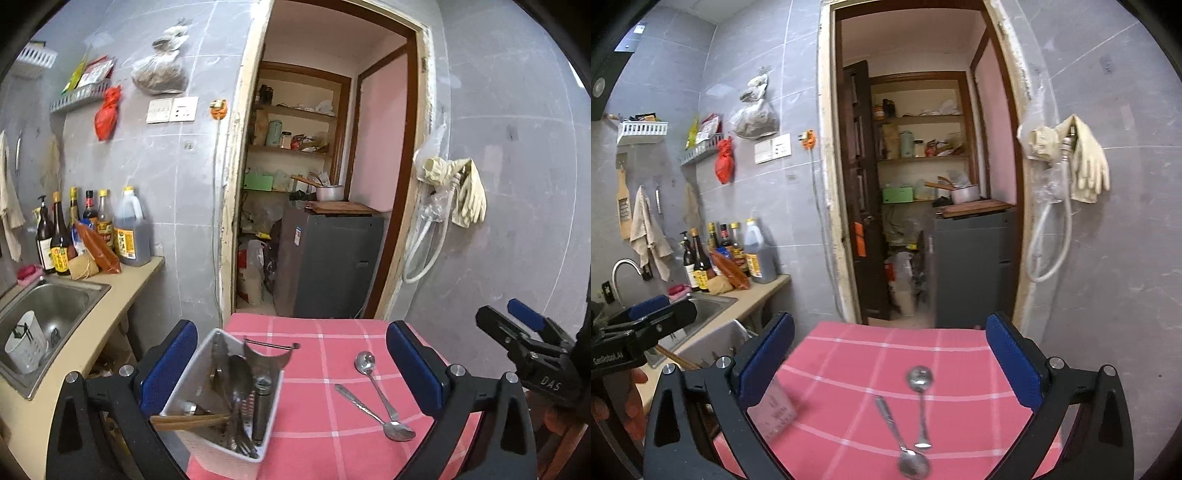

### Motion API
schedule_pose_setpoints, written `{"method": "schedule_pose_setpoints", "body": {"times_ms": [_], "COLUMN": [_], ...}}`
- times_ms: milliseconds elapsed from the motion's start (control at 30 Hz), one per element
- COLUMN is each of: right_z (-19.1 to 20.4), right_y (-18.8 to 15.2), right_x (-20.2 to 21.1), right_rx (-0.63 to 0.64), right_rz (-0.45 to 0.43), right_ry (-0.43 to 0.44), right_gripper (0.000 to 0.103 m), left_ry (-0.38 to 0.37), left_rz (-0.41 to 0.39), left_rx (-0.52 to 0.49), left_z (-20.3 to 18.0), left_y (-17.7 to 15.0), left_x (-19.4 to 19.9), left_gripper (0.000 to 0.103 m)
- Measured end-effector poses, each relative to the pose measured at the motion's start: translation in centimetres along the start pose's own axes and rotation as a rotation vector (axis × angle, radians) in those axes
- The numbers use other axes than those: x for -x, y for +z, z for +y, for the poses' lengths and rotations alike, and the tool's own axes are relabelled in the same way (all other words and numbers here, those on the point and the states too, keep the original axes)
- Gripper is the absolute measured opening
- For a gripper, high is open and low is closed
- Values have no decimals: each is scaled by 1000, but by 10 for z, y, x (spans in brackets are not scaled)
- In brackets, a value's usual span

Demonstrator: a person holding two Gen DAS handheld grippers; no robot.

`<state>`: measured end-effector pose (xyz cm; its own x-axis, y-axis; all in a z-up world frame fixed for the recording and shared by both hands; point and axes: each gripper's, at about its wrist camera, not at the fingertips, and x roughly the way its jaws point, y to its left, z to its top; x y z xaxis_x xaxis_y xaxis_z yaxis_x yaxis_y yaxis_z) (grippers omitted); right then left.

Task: Organize utensils
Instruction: 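Move both grippers back over the two remaining spoons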

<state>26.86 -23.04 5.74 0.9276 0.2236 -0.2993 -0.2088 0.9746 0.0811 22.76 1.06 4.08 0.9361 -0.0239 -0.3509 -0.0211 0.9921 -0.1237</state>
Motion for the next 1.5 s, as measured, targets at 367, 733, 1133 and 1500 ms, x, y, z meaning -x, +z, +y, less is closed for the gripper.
{"method": "schedule_pose_setpoints", "body": {"times_ms": [367, 733, 1133, 1500], "right_z": [-66, -119, -163, -150], "right_y": [-20, -47, -85, -130], "right_x": [9, -22, -95, -173], "right_rx": [-11, -16, -45, -77], "right_rz": [49, 143, 294, 469], "right_ry": [-62, -35, 114, 309], "right_gripper": [102, 102, 102, 76], "left_ry": [-19, -2, -23, -109], "left_rz": [22, 99, 332, 540], "left_rx": [-79, -117, 12, 226], "left_z": [-60, -103, -105, -81], "left_y": [-17, -36, -87, -130], "left_x": [-24, -68, -140, -188], "left_gripper": [103, 103, 103, 64]}}
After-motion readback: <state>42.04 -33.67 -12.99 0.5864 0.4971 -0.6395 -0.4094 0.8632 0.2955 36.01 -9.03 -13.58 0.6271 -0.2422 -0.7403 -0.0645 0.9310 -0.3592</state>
